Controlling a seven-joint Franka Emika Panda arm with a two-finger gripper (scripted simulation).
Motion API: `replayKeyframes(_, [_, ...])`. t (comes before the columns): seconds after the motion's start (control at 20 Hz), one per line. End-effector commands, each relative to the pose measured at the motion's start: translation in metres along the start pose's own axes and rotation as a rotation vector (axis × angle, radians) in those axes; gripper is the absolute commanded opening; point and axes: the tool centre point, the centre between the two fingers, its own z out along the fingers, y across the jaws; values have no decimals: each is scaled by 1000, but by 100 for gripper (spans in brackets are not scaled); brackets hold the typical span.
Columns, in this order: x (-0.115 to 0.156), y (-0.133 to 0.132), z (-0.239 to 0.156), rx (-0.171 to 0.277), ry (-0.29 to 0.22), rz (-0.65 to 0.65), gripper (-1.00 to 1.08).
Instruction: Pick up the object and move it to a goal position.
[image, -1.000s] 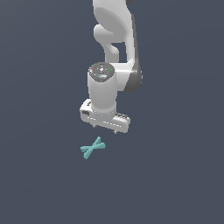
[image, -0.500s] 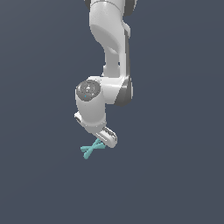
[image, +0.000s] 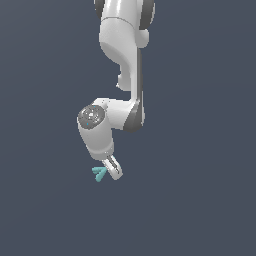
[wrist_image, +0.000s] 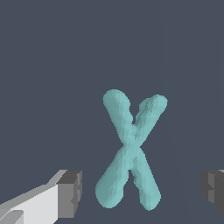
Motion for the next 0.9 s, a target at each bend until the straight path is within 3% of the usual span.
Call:
replayKeyframes(0.0, [4,1,5,-1,-1,40,100])
replayKeyframes(0.55, [8,2,13,-2,-2,78,100])
replayKeyframes(0.85, [8,3,41,-2,-2,82,100])
